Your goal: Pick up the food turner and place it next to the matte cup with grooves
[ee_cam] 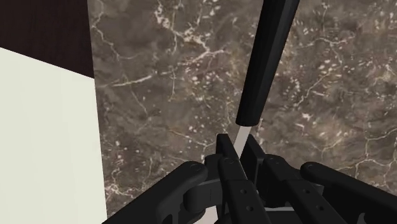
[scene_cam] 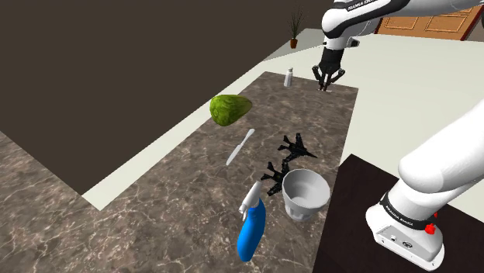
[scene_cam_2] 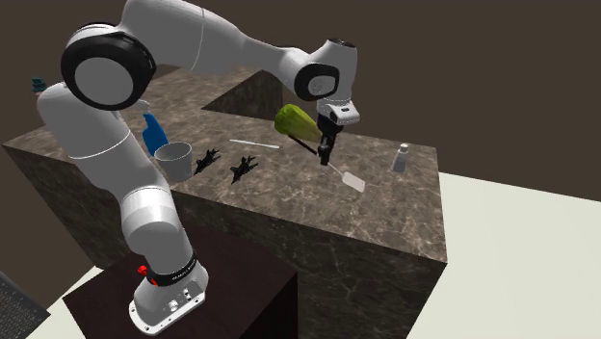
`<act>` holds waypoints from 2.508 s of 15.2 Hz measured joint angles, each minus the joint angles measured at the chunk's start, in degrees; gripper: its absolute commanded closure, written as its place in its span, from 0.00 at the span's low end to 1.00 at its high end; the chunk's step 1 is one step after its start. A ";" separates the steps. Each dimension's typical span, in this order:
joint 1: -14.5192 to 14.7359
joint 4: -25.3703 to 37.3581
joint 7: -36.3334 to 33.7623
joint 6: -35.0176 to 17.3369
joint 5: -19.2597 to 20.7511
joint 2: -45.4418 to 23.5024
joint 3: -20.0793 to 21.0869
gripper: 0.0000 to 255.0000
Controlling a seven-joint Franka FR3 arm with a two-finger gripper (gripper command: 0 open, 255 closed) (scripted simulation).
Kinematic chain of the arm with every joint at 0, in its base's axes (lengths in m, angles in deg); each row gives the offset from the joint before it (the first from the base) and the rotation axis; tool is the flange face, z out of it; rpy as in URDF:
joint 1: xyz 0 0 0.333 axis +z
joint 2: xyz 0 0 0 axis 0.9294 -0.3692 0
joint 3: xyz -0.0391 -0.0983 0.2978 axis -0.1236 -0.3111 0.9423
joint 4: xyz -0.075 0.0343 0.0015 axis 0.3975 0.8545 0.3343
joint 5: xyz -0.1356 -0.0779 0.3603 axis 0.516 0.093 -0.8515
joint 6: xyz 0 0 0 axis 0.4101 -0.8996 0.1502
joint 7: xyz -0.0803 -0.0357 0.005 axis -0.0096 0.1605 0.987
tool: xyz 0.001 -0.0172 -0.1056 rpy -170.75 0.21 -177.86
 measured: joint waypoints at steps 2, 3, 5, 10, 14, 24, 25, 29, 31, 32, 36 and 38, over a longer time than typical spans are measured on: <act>0.03 1.27 -0.14 1.50 0.02 0.23 0.04 1.00; 0.04 1.70 -0.19 2.18 0.04 0.49 0.05 1.00; -0.02 2.77 -0.17 3.65 0.10 0.88 0.00 1.00; -0.02 5.94 -0.35 7.29 0.17 1.36 0.01 1.00; 1.53 3.37 -3.85 7.91 -0.33 4.67 2.14 1.00; 7.22 -3.39 -16.65 7.02 -3.72 11.44 10.69 1.00; 7.86 -4.17 -18.00 6.57 -4.17 11.89 11.67 1.00; 10.17 -5.36 -23.20 6.21 -5.88 13.27 15.35 1.00; 11.33 -5.36 -26.03 5.85 -6.67 13.22 17.38 1.00; 11.90 -5.37 -27.36 5.79 -7.07 13.32 18.34 1.00; 14.11 -3.98 -33.22 5.54 -8.40 12.42 22.51 1.00; 15.00 -2.84 -35.96 5.40 -8.75 11.50 24.45 1.00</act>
